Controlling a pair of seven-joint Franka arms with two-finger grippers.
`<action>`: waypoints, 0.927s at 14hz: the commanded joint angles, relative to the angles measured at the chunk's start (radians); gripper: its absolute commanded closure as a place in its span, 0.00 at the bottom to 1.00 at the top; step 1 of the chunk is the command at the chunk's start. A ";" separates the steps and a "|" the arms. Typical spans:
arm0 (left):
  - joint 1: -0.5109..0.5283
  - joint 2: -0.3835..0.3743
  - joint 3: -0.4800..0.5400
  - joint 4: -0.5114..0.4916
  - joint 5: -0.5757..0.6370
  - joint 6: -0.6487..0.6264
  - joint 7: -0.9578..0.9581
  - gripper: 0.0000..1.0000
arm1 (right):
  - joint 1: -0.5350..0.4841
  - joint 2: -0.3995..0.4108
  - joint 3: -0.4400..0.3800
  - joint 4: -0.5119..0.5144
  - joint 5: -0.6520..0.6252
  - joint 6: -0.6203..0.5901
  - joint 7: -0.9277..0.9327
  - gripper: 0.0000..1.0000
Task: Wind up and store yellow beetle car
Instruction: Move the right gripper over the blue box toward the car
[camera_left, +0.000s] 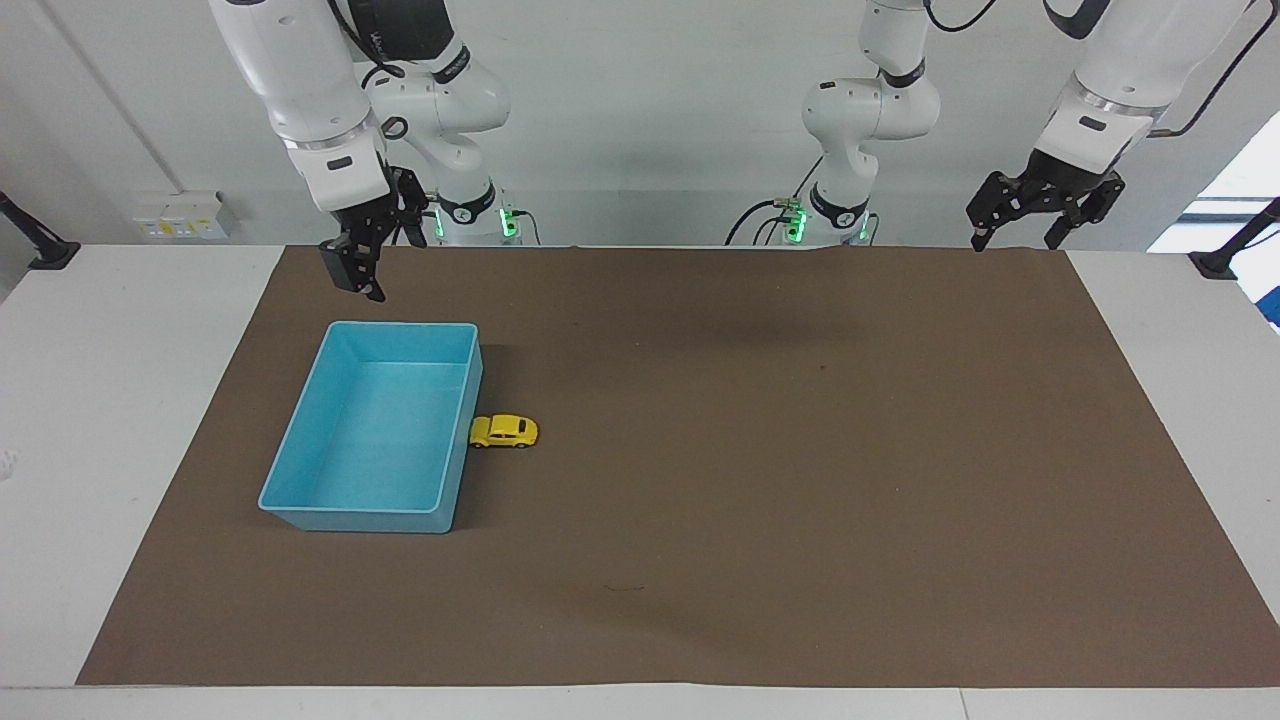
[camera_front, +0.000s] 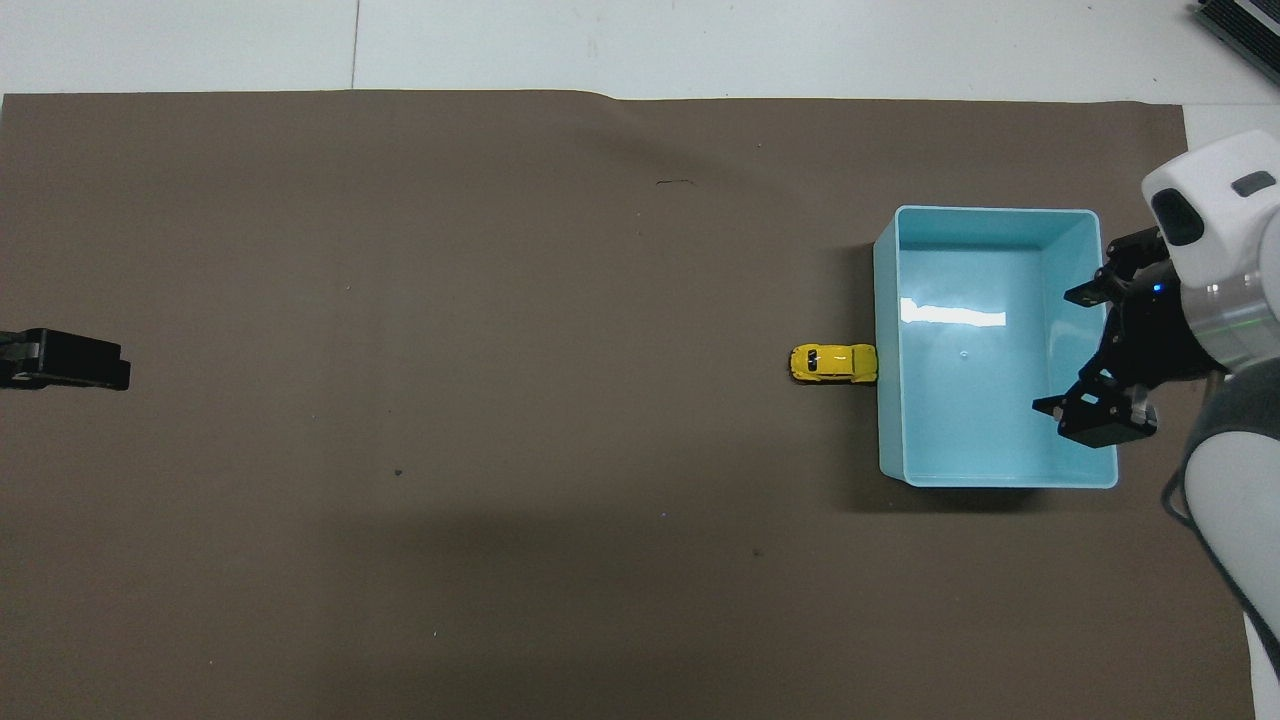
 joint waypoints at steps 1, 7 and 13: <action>0.008 -0.010 0.006 0.005 0.005 -0.016 0.005 0.00 | 0.008 0.032 0.012 -0.009 0.015 0.043 -0.077 0.00; -0.003 -0.005 0.002 0.013 0.005 -0.008 0.008 0.00 | 0.070 0.104 0.014 -0.013 0.014 0.120 -0.114 0.00; -0.003 -0.011 -0.003 0.019 0.004 -0.016 0.003 0.00 | 0.071 0.153 0.025 -0.026 0.000 0.149 -0.209 0.00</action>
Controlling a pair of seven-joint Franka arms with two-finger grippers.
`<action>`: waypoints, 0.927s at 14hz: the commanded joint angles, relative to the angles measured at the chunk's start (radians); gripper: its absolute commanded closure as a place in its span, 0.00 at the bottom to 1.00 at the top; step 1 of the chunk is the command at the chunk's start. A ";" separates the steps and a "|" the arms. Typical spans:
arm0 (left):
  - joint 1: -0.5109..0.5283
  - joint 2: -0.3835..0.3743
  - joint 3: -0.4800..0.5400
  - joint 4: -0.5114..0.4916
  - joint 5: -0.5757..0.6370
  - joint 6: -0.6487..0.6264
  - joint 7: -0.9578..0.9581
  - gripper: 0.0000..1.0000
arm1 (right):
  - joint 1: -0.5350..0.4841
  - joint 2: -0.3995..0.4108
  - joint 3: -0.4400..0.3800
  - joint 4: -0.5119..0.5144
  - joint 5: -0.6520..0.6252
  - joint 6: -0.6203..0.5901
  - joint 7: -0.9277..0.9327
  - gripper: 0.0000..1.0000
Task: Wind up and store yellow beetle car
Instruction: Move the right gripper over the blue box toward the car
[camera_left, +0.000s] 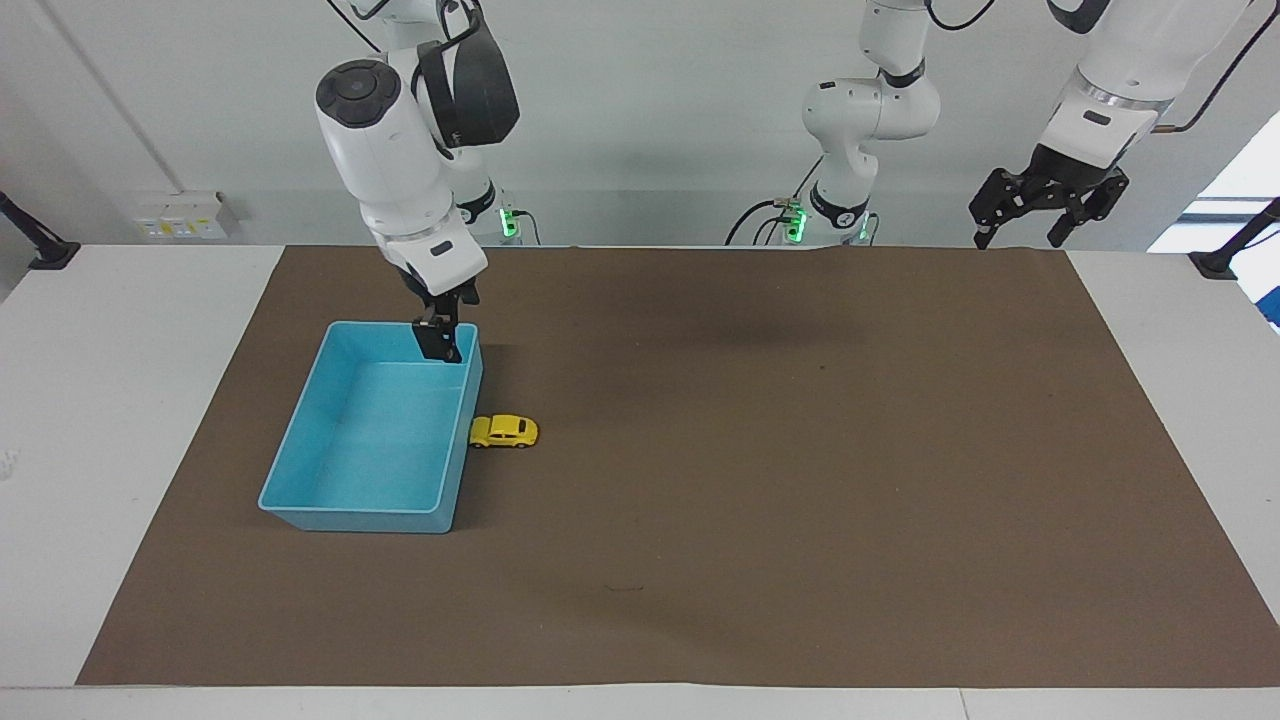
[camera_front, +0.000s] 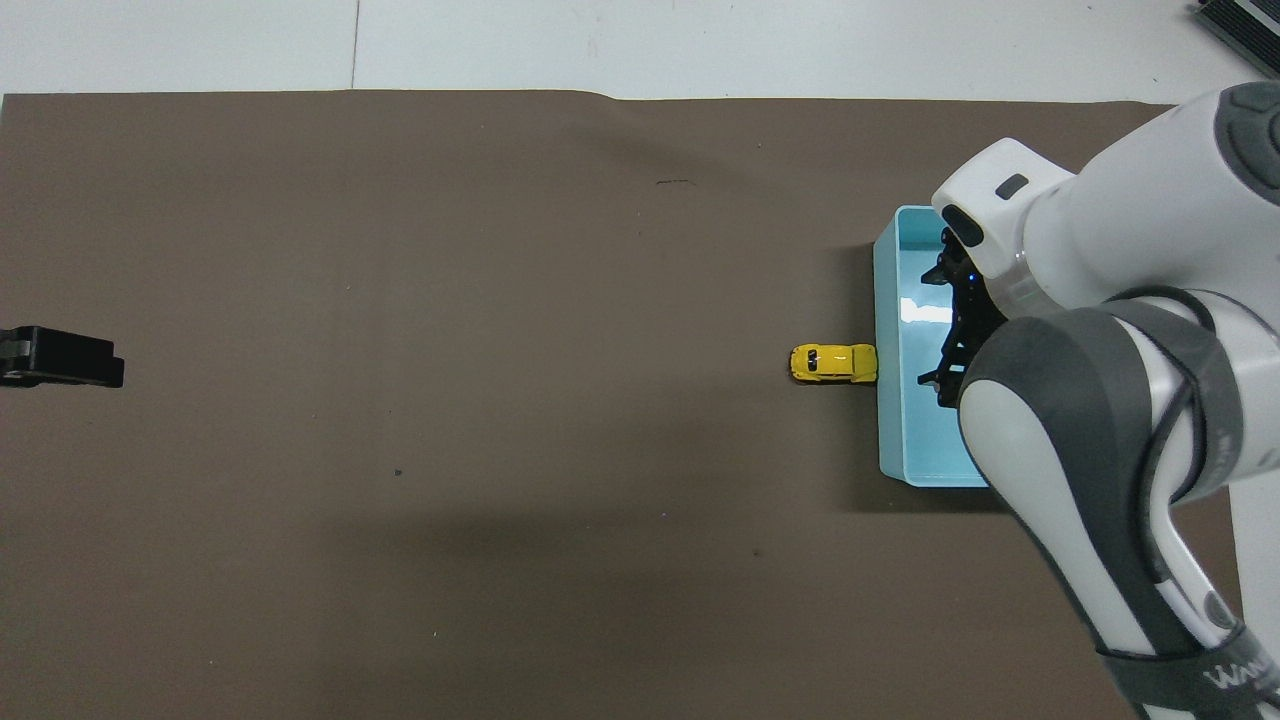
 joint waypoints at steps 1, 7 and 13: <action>-0.002 -0.009 0.002 0.006 0.004 -0.016 0.005 0.00 | -0.008 0.023 0.005 -0.030 -0.001 0.050 -0.083 0.00; 0.008 -0.009 0.010 0.008 0.005 -0.016 0.005 0.00 | -0.008 0.030 0.007 -0.078 -0.003 0.107 -0.114 0.00; 0.007 -0.009 0.010 0.008 0.005 -0.016 0.005 0.00 | 0.037 0.074 0.007 -0.128 -0.001 0.202 -0.100 0.00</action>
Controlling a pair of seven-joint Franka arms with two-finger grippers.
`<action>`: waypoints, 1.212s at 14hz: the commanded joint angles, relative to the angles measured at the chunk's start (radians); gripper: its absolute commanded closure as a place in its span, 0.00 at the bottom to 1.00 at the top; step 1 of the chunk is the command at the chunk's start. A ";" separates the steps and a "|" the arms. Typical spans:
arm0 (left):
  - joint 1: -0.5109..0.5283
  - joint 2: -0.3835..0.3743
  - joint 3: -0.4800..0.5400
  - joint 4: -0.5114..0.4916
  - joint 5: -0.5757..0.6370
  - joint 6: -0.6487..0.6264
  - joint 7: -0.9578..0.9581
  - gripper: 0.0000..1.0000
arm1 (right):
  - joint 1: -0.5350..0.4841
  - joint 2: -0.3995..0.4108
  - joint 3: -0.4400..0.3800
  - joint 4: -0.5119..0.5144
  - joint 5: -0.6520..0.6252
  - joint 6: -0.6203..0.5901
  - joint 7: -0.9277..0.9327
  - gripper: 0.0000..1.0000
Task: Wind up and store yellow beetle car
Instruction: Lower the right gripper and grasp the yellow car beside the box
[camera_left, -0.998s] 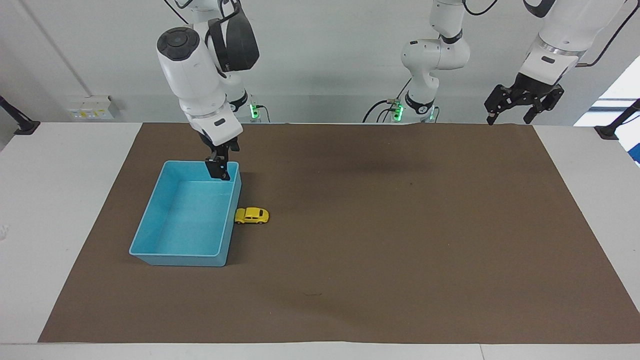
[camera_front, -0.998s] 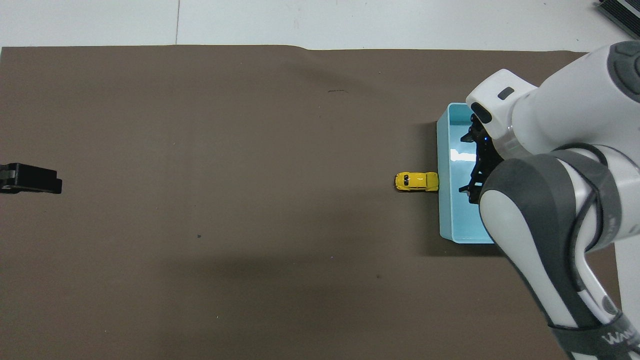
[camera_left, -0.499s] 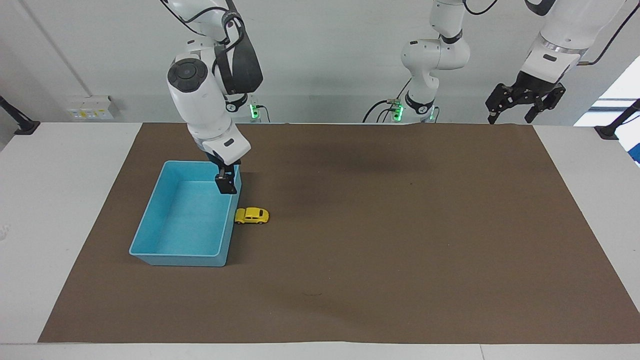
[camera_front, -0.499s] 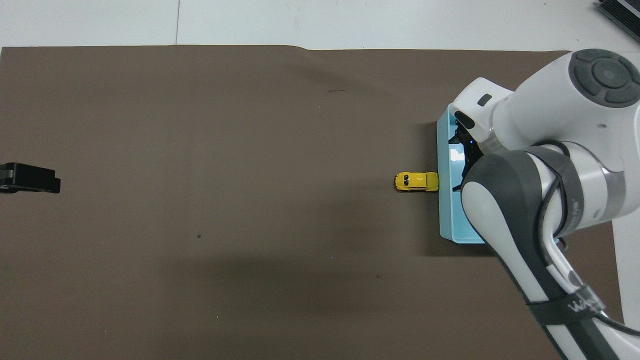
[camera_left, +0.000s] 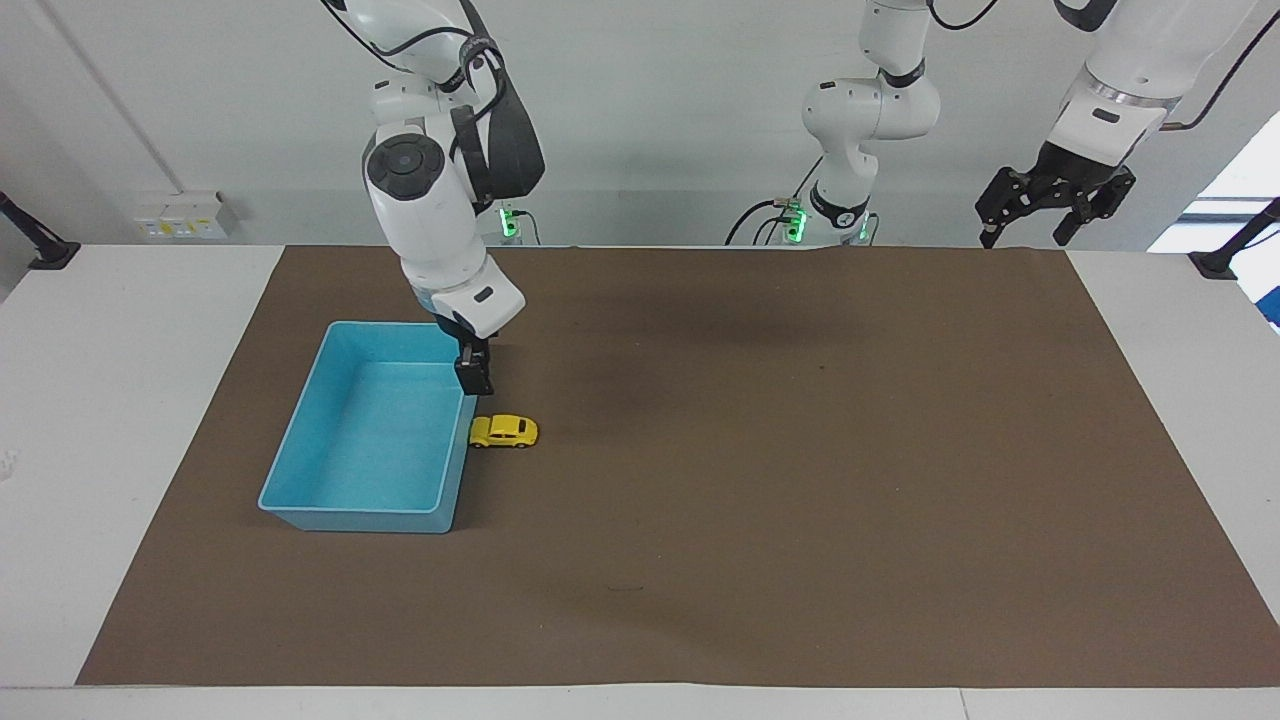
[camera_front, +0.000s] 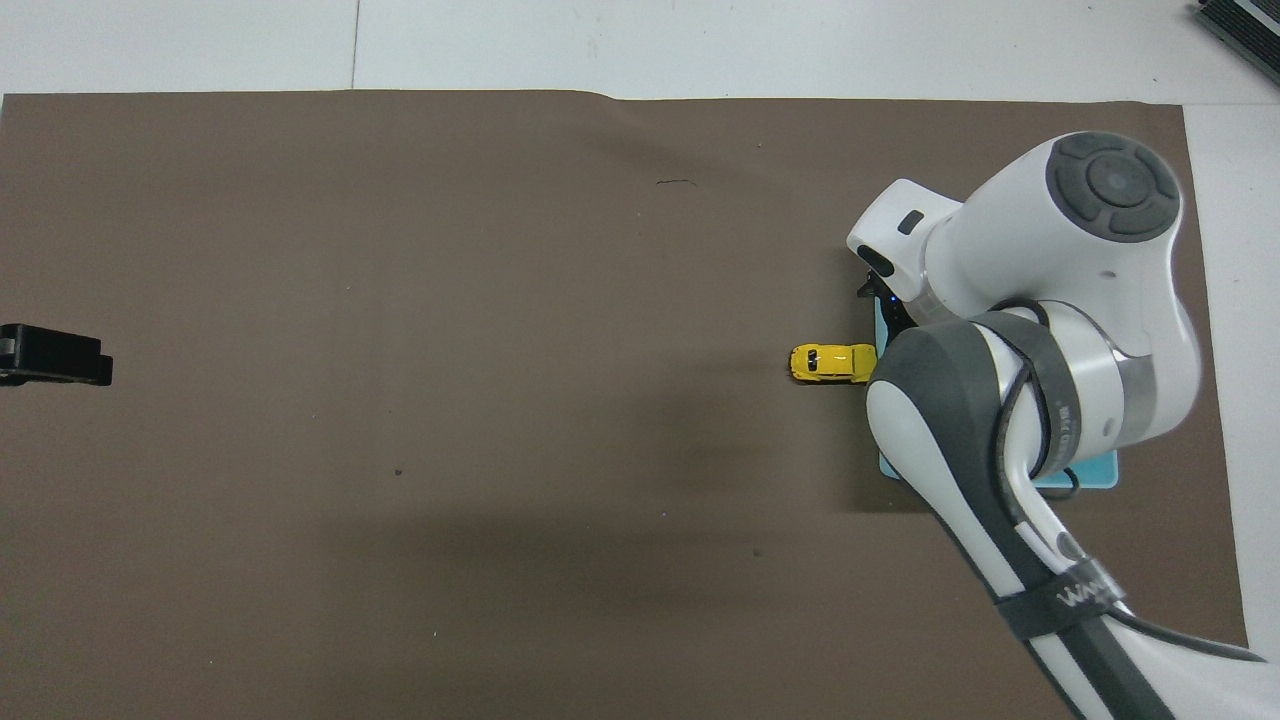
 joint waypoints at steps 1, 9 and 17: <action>0.007 -0.009 -0.001 0.007 0.005 -0.016 0.005 0.00 | -0.006 0.009 0.005 -0.049 0.000 0.063 -0.014 0.00; 0.002 -0.009 -0.001 0.007 0.005 -0.016 0.005 0.00 | -0.003 0.033 0.005 -0.161 -0.002 0.187 0.001 0.00; 0.030 -0.007 -0.016 -0.006 0.002 -0.011 0.018 0.00 | -0.001 0.082 0.005 -0.250 -0.031 0.365 0.001 0.00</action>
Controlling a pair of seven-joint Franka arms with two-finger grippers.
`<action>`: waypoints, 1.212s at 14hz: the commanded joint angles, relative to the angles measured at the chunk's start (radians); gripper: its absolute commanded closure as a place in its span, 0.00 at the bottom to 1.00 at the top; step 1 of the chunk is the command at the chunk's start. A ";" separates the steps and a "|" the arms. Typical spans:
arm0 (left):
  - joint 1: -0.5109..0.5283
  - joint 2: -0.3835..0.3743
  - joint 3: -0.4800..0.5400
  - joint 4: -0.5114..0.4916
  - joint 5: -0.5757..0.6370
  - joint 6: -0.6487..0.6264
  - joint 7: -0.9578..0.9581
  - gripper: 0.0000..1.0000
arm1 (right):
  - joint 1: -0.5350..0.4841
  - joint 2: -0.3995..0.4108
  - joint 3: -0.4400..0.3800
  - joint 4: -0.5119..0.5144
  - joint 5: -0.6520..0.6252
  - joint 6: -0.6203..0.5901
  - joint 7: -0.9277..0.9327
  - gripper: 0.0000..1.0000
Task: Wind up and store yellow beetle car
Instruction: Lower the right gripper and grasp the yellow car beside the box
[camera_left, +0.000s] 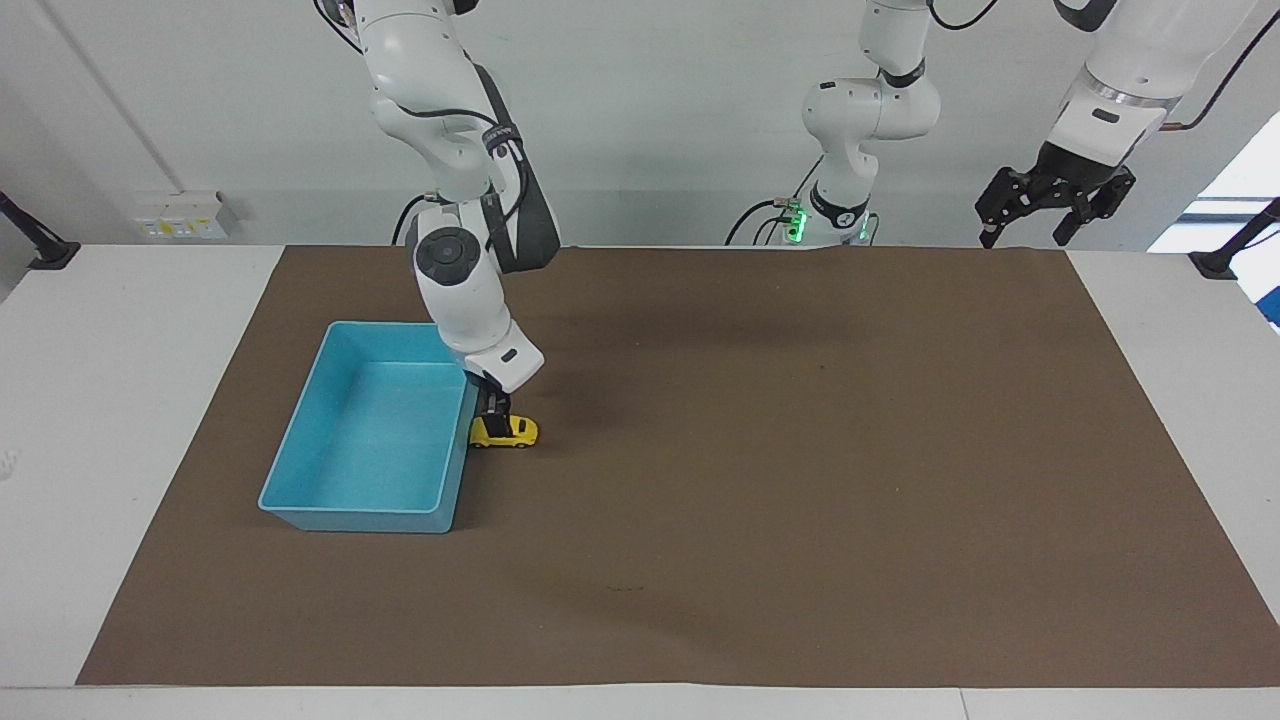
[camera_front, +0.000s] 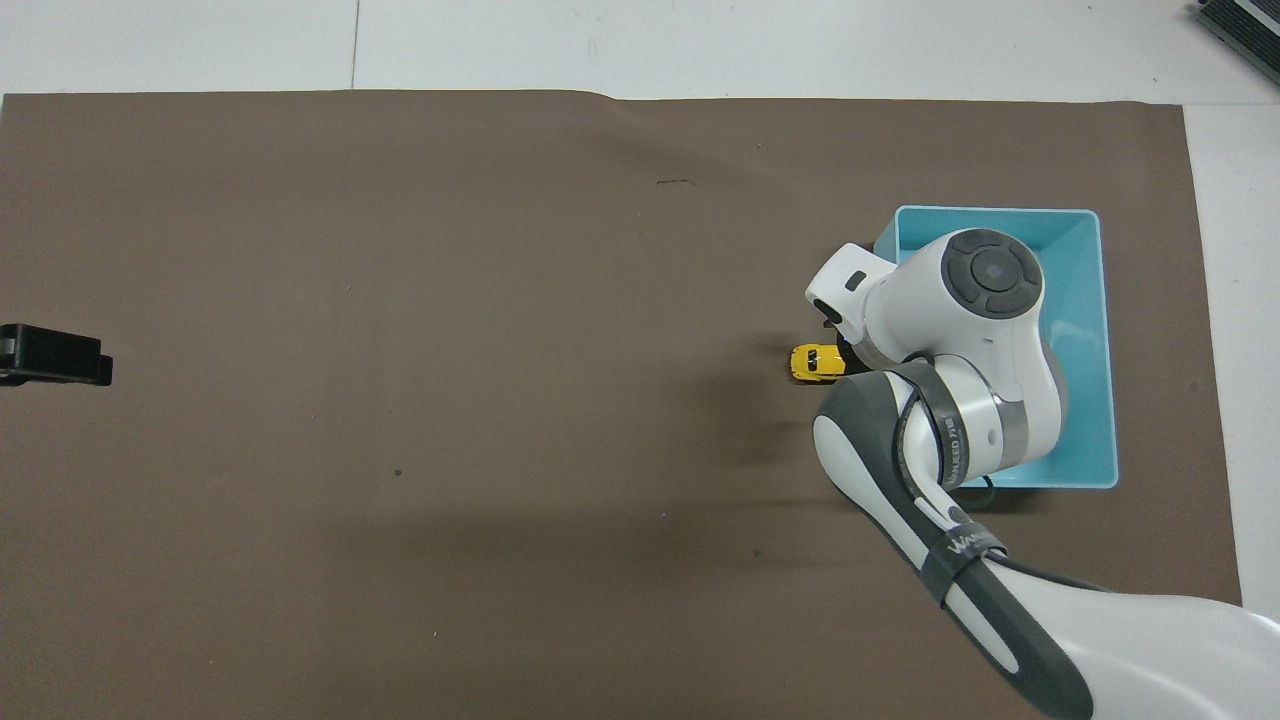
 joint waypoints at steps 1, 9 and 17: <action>0.025 -0.008 -0.016 -0.005 0.002 -0.009 0.017 0.00 | -0.004 0.004 0.005 -0.026 -0.024 0.040 0.000 0.00; 0.099 -0.003 -0.074 -0.007 -0.016 0.002 0.020 0.00 | -0.006 0.022 0.004 -0.066 -0.047 0.114 0.001 0.05; 0.093 -0.009 -0.082 0.005 -0.016 -0.014 0.007 0.00 | -0.006 0.024 0.005 -0.068 -0.047 0.114 0.020 0.66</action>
